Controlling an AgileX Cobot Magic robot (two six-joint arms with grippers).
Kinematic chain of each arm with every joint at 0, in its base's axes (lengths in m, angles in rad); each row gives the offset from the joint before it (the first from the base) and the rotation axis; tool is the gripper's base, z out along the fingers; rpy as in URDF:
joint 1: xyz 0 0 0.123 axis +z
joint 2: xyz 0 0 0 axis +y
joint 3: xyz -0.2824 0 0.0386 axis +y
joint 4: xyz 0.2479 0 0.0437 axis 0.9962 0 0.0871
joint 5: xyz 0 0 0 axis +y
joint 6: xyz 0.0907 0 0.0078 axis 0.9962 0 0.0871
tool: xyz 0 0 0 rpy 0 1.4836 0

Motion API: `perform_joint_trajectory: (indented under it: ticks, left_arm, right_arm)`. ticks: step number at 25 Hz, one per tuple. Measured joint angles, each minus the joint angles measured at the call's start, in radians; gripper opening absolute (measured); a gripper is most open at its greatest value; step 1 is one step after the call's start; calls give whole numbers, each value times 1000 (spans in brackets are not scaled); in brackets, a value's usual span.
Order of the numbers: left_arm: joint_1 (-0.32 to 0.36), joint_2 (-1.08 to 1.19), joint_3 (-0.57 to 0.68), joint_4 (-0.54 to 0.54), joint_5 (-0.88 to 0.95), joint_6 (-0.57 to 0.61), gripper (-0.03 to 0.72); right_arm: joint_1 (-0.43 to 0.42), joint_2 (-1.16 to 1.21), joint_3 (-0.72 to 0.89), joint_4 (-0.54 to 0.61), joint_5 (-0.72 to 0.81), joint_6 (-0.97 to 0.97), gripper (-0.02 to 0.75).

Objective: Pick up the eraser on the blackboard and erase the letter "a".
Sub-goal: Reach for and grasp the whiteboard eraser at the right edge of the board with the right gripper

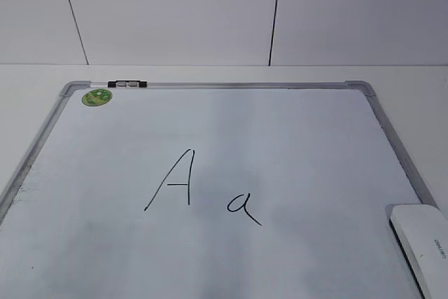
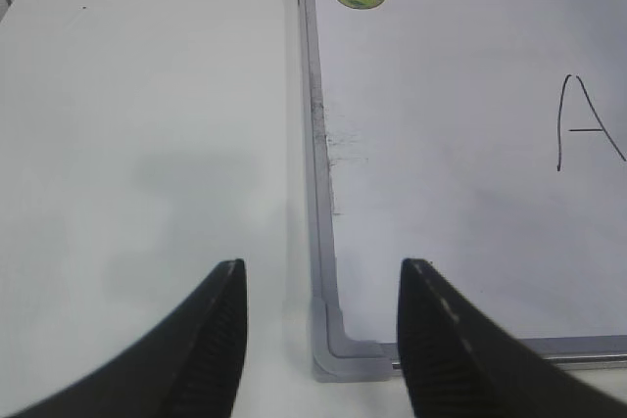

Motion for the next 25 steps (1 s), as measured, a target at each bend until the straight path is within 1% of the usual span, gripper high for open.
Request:
perform_joint_trajectory:
  ticks: [4,10,25]
  left_arm:
    - [0,0,0,0,0,0,371]
    - [0,0,0,-2,0,0,371]
    - [0,0,0,-11,0,0,371]
  right_arm:
    - [0,8,0,33,0,0,592]
    - [0,105,-7,82,-2,0,592]
    - [0,349,-158,91,11,-2,592]
